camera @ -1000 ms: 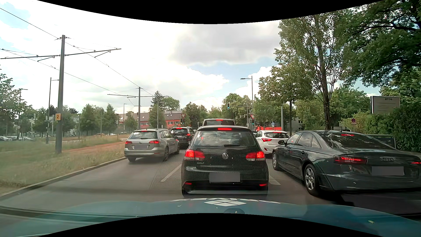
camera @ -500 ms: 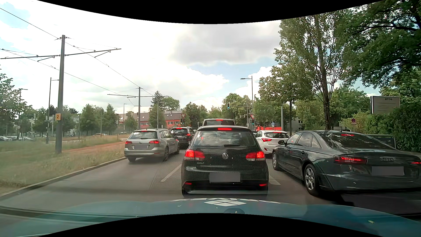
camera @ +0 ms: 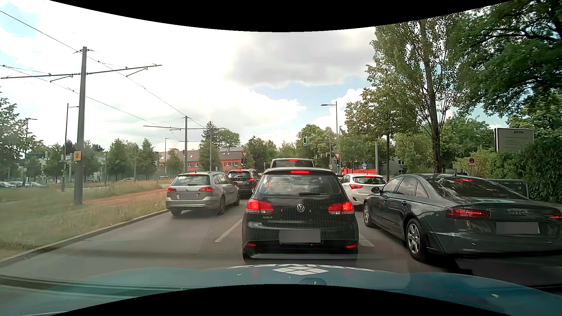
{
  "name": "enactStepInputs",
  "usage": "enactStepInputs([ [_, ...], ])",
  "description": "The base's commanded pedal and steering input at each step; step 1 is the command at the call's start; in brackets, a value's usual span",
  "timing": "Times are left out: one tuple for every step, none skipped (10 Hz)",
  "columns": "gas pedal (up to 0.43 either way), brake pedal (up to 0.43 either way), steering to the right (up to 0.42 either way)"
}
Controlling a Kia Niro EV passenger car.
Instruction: Follow the waypoints while adhering to traffic rules and regulations
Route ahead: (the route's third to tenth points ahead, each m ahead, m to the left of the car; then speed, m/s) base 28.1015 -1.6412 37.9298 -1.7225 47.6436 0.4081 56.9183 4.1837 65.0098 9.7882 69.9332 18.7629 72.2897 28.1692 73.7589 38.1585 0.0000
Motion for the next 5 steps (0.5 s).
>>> enactStepInputs([
  [0.000, 0.274, 0.006],
  [0.000, 0.274, 0.006],
  [0.000, 0.280, 0.006],
  [0.000, 0.274, 0.006],
  [0.000, 0.274, 0.006],
])
